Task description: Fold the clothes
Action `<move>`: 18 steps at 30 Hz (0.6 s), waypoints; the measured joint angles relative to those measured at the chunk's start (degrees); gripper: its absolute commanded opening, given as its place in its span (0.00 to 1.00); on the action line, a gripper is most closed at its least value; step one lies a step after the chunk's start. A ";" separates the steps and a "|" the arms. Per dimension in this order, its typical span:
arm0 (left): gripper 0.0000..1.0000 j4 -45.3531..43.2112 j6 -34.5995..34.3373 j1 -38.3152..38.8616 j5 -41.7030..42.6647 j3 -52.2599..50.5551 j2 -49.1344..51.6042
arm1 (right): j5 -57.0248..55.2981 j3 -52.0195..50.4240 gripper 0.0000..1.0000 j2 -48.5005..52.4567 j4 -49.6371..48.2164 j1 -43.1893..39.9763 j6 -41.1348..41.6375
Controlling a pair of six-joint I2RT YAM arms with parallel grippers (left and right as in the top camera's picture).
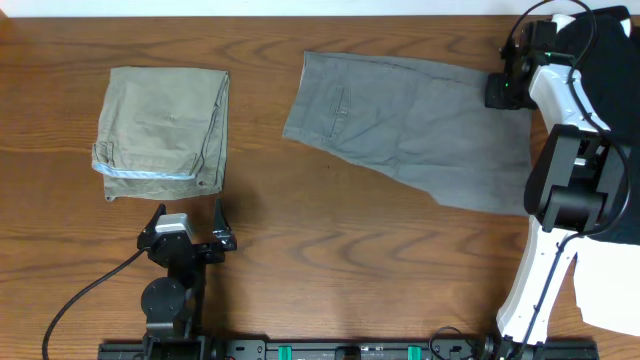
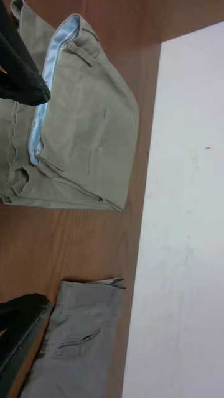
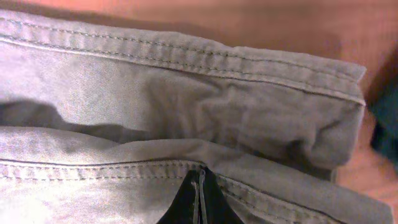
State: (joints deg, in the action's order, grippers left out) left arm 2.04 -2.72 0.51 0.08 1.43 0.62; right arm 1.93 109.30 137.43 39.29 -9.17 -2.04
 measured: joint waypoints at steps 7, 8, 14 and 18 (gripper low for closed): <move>0.98 0.00 0.00 0.00 -0.02 0.00 0.00 | 4.33 -0.20 0.02 0.63 -3.80 0.00 -0.48; 0.98 0.00 0.00 0.00 -0.02 0.00 0.00 | 4.83 -0.20 0.03 0.63 -3.76 0.00 -0.55; 0.98 0.00 0.00 0.00 -0.02 0.00 0.00 | 7.17 3.52 0.09 0.94 2.99 0.04 -0.87; 0.98 0.00 0.00 0.00 -0.02 0.00 0.00 | 8.81 8.96 0.11 0.44 8.11 0.04 -1.11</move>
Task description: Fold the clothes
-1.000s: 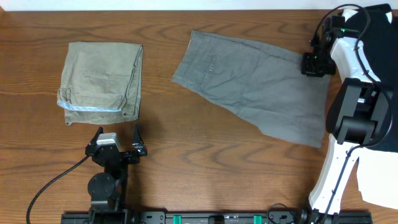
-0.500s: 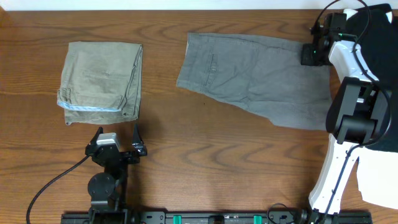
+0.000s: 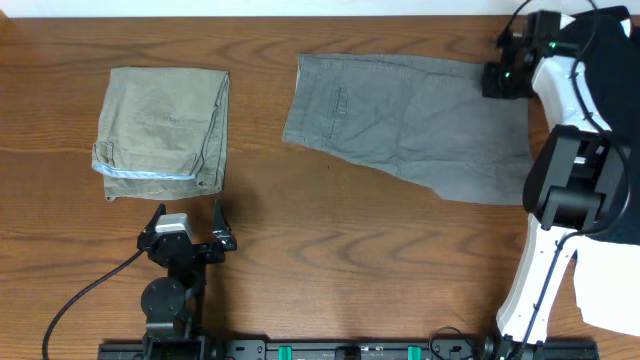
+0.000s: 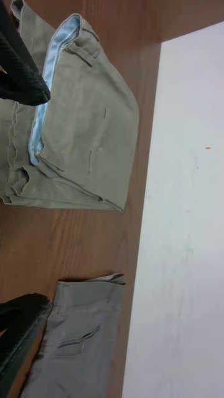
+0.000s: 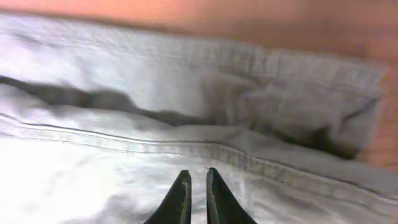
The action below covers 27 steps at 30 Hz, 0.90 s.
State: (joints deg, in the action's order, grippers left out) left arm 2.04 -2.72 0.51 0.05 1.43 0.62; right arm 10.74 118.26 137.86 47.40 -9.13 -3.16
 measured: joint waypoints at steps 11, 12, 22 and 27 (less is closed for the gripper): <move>0.98 0.00 0.00 0.00 0.00 0.00 0.00 | 1.01 2.56 0.33 -12.72 13.31 -0.02 -0.20; 0.98 0.00 0.00 0.00 0.02 0.00 0.00 | 0.61 2.86 0.35 -13.53 14.14 -0.07 -0.17; 0.98 0.00 0.00 0.00 0.02 0.00 0.00 | -2.40 3.08 0.34 -13.18 15.28 -5.05 -0.46; 0.98 0.00 -0.02 0.00 0.02 0.00 0.00 | -1.18 3.08 0.38 -10.82 12.33 -9.49 -1.14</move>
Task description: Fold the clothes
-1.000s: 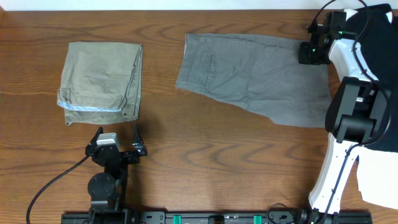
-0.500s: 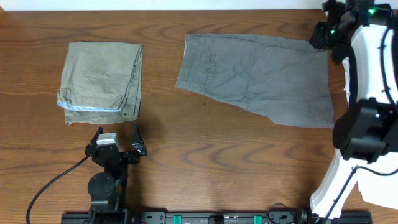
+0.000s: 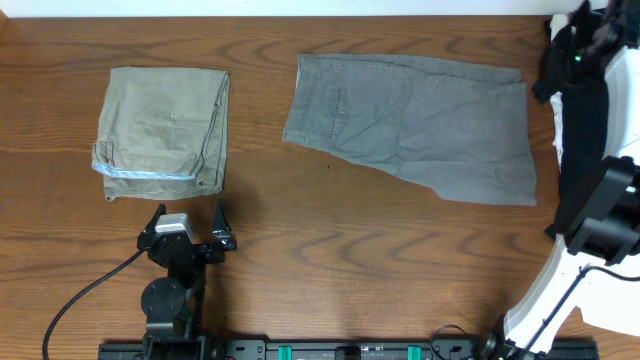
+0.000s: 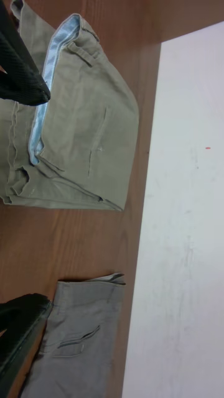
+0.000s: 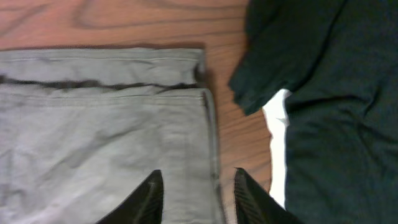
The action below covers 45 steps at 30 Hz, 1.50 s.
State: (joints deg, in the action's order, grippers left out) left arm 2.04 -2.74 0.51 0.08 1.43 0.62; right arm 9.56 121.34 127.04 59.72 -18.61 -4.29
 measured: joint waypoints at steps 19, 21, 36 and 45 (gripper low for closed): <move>0.98 0.00 0.02 0.00 0.00 0.00 0.00 | 18.32 -0.13 0.60 14.99 -12.26 -3.45 -15.63; 0.98 0.00 0.02 0.00 0.00 0.00 0.00 | 18.71 -0.13 0.57 14.99 -13.84 -3.45 -16.06; 0.98 0.00 0.02 0.00 0.00 0.00 0.00 | 19.17 -0.13 0.60 15.08 -17.70 -2.34 -16.92; 0.98 0.00 0.02 0.00 -0.02 0.00 0.00 | 15.80 -4.92 0.58 15.08 -22.10 -2.21 -17.09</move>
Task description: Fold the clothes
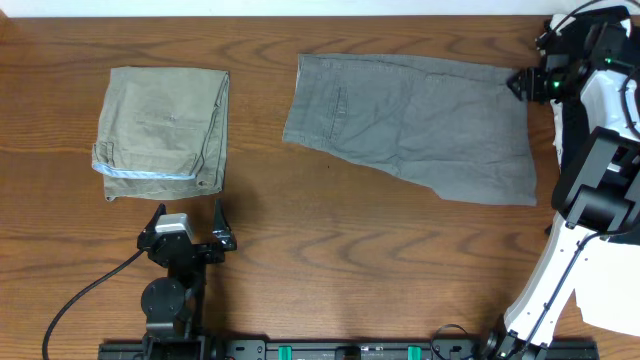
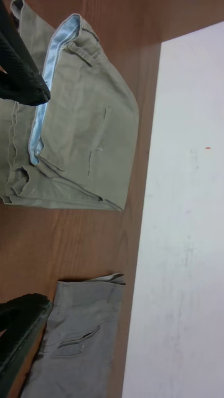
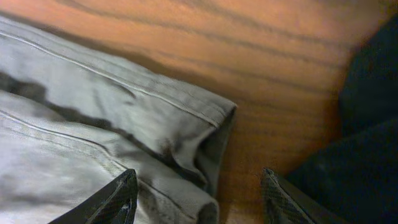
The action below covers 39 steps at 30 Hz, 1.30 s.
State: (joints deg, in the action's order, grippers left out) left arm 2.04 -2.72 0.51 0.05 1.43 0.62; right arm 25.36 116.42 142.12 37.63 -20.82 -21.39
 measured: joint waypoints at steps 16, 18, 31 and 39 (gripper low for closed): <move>0.98 0.00 0.00 0.00 0.02 0.00 0.00 | -1.11 -1.05 0.52 0.02 1.22 -0.07 0.83; 0.98 0.00 0.00 0.00 0.02 0.00 0.00 | -1.16 -1.05 0.53 0.02 1.92 -0.17 0.83; 0.98 0.00 -0.02 0.00 0.02 0.00 0.00 | 1.68 -1.55 0.50 0.02 2.78 -0.70 0.83; 0.98 0.00 0.00 0.00 0.02 0.00 0.00 | 3.15 -3.65 0.47 -0.46 0.24 -0.72 0.83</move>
State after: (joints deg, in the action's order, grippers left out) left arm 2.04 -2.72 0.51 0.08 1.43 0.62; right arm 28.51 112.77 141.67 37.87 -21.54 -20.56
